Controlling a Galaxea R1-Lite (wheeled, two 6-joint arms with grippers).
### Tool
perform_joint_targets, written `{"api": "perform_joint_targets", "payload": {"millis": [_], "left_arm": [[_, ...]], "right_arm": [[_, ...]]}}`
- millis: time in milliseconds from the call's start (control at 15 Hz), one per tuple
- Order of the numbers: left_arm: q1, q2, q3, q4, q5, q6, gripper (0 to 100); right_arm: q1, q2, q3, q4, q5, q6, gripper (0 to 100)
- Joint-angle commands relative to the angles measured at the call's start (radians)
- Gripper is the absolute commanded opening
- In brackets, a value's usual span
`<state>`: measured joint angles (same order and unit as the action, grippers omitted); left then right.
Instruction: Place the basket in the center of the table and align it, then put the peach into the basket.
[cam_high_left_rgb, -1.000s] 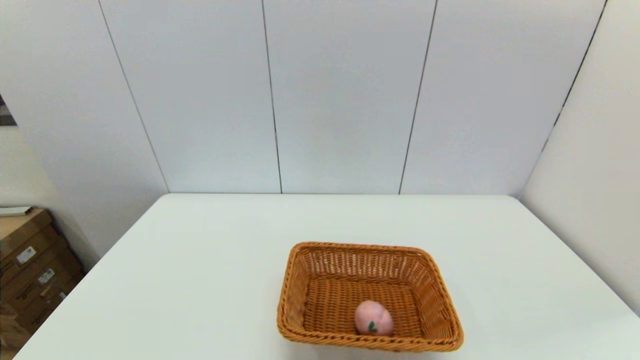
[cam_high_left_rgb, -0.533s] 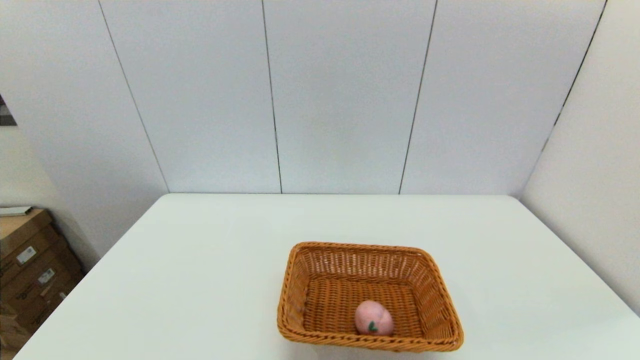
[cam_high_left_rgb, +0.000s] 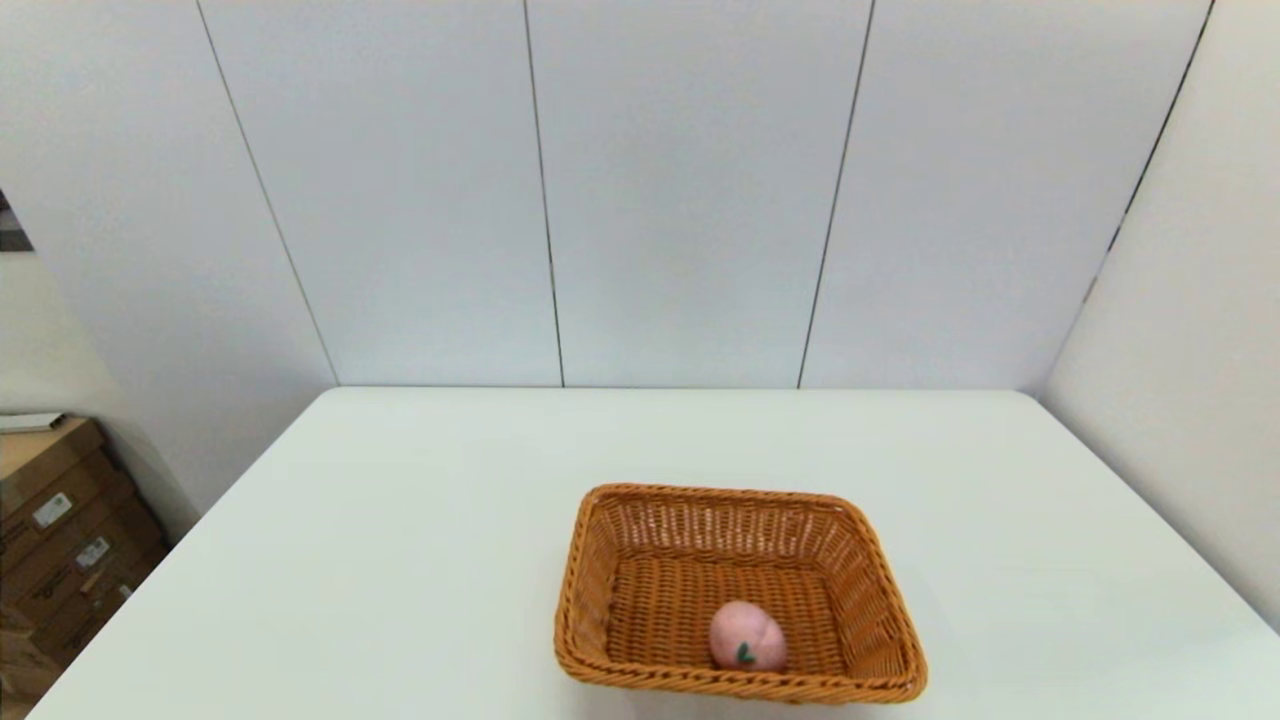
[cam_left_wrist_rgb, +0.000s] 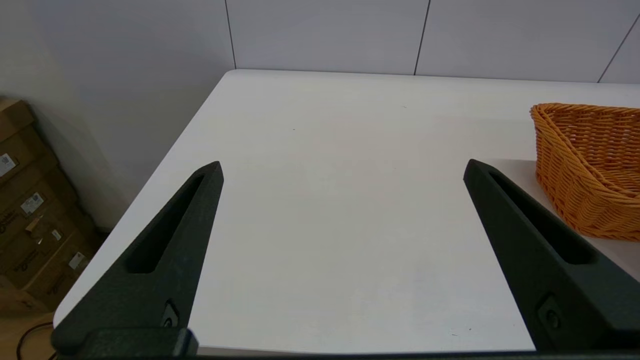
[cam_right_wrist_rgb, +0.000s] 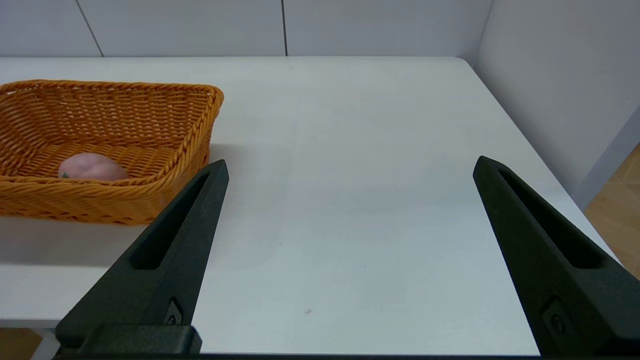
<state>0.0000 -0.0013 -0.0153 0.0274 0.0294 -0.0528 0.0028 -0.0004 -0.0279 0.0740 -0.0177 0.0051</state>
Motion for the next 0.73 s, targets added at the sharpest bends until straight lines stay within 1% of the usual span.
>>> {"api": "perform_joint_targets", "payload": {"millis": [67, 733], "left_arm": [[0.0, 0.0, 0.0, 0.0, 0.001, -0.001, 100], [0.0, 0.0, 0.0, 0.0, 0.001, -0.002, 100]], "right_arm": [[0.0, 0.0, 0.0, 0.001, -0.001, 0.001, 100], [0.0, 0.0, 0.0, 0.001, -0.001, 0.007, 100]]}}
